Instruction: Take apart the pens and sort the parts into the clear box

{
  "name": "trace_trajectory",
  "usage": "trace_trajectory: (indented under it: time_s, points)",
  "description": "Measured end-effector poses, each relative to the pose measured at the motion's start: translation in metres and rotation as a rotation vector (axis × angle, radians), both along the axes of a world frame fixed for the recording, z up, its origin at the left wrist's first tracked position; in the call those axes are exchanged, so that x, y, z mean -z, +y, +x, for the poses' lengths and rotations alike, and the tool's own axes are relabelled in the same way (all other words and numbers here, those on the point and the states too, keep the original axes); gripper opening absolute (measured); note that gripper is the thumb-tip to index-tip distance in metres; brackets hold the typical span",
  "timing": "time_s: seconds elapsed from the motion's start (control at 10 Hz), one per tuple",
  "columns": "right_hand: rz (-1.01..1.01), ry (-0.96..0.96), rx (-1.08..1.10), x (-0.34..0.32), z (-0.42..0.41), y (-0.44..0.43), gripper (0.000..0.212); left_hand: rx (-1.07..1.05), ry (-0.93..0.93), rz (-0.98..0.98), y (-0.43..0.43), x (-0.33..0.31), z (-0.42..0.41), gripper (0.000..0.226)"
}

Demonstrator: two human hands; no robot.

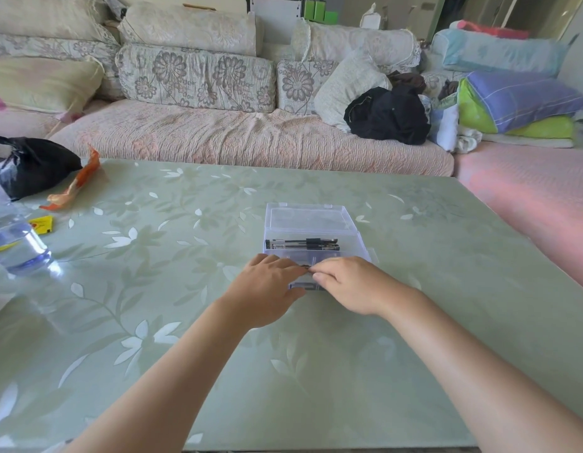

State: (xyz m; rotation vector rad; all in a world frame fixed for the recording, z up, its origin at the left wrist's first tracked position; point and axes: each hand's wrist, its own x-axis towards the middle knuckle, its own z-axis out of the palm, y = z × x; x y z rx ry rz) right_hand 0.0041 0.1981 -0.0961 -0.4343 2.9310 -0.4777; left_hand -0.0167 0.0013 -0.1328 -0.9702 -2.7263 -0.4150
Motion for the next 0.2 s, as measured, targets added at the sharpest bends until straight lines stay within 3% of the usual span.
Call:
trace_trajectory:
  time_s: [0.2]
  points:
    - [-0.166, 0.087, 0.054, -0.0097, 0.0102, 0.0067, 0.034, -0.035, -0.068, 0.119, -0.0039, -0.0061, 0.0029, 0.042]
